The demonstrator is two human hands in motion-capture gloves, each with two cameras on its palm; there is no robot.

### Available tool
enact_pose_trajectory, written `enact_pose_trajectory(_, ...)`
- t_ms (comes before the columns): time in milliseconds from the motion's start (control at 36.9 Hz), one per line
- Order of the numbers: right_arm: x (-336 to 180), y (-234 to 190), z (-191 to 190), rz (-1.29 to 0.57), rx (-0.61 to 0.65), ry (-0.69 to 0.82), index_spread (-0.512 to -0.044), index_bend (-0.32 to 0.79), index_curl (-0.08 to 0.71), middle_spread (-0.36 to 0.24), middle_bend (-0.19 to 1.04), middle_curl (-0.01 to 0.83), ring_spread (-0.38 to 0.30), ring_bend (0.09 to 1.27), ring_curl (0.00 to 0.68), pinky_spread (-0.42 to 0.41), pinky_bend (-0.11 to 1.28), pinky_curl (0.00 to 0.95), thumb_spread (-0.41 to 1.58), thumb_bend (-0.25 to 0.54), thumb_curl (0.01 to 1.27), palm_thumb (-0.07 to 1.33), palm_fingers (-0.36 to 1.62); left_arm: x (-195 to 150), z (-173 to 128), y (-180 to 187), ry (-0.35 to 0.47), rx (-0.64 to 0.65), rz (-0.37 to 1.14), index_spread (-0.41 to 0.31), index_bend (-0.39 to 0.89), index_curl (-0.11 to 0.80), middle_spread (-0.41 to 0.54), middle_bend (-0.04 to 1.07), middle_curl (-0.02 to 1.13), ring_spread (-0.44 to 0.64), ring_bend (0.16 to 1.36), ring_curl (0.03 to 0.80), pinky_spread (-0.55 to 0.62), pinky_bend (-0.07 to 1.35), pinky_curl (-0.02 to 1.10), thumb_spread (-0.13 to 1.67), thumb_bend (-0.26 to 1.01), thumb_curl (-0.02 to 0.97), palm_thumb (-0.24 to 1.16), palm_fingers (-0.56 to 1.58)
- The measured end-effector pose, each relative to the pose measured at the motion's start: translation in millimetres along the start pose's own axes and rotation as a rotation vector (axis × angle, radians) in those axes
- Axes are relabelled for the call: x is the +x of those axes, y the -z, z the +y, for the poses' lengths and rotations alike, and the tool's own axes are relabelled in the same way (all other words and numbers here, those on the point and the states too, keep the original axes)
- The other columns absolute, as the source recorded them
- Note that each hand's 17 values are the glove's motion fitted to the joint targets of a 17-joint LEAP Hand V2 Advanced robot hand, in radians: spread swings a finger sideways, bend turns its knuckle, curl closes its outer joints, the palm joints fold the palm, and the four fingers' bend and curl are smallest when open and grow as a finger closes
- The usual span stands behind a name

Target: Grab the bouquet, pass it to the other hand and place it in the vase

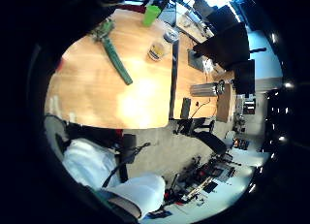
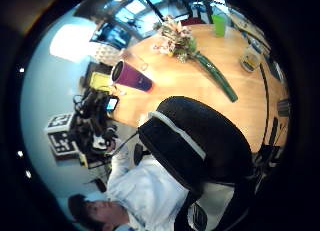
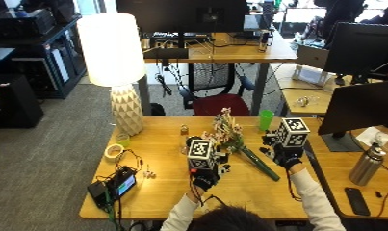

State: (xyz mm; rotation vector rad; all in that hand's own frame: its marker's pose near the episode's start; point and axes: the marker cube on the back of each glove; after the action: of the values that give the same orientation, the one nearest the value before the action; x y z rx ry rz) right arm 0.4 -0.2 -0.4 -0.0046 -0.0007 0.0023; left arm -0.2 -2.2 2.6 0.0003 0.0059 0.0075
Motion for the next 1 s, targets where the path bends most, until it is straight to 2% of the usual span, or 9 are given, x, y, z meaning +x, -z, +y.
enact_pose_trajectory(81,0,1,0,-0.007,-0.007,-0.004,-0.241,0.08,0.035,-0.028,0.24,0.085,0.067,0.36,0.093,0.161,0.49,0.146,0.57,0.129,0.04,0.22,0.36,-1,-4,-5,-0.005,-0.006,0.010,-0.041,0.15,0.067,0.117,0.12,0.04,0.14,0.48,0.127,0.13,0.49,0.15,0.56,0.12,0.055,0.21,0.41)
enact_pose_trajectory(162,0,3,1,-0.025,-0.009,-0.009,-0.291,0.09,0.058,-0.035,0.25,0.121,0.084,0.38,0.132,0.196,0.52,0.192,0.73,0.125,0.06,0.23,0.33,-5,-5,-8,0.015,-0.028,0.009,-0.049,0.15,0.099,0.142,0.13,0.07,0.18,0.52,0.170,0.16,0.52,0.19,0.72,0.11,0.073,0.22,0.38)
enact_pose_trajectory(271,1,2,0,-0.036,-0.010,-0.016,-0.333,0.10,0.079,-0.040,0.26,0.159,0.099,0.39,0.159,0.224,0.53,0.226,0.89,0.109,0.07,0.23,0.30,-12,-3,-8,0.040,-0.043,0.019,-0.057,0.16,0.133,0.164,0.14,0.10,0.21,0.55,0.199,0.18,0.54,0.23,0.87,0.10,0.095,0.23,0.35)
enact_pose_trajectory(379,1,0,2,-0.037,-0.018,-0.020,-0.356,0.11,0.097,-0.043,0.27,0.190,0.109,0.41,0.177,0.243,0.54,0.246,0.99,0.094,0.09,0.24,0.29,-21,-6,-10,0.057,-0.037,0.015,-0.056,0.16,0.162,0.178,0.15,0.11,0.23,0.57,0.216,0.20,0.55,0.25,0.97,0.08,0.115,0.24,0.33)
enact_pose_trajectory(704,0,13,1,0.011,-0.059,-0.044,-0.365,0.07,0.113,-0.021,0.27,0.256,0.138,0.48,0.230,0.272,0.60,0.295,1.12,0.044,0.13,0.26,0.30,-14,-24,8,0.025,-0.004,-0.033,-0.058,0.16,0.225,0.194,0.16,0.16,0.25,0.59,0.243,0.21,0.56,0.29,1.10,0.03,0.166,0.25,0.31)
enact_pose_trajectory(893,3,19,-10,0.003,-0.081,-0.072,-0.344,0.05,0.098,0.013,0.28,0.283,0.143,0.56,0.265,0.278,0.67,0.324,1.13,0.007,0.16,0.27,0.36,-14,-22,9,0.021,-0.018,-0.029,-0.059,0.16,0.249,0.197,0.16,0.17,0.25,0.60,0.253,0.22,0.57,0.30,1.12,0.00,0.188,0.26,0.30)
enact_pose_trajectory(1002,9,18,-23,0.005,-0.097,-0.104,-0.307,0.03,0.083,0.029,0.29,0.298,0.131,0.61,0.286,0.271,0.73,0.340,1.11,-0.005,0.18,0.29,0.42,-17,-24,4,0.018,-0.011,-0.013,-0.059,0.16,0.260,0.198,0.16,0.18,0.25,0.60,0.258,0.22,0.57,0.31,1.13,-0.01,0.198,0.27,0.29)
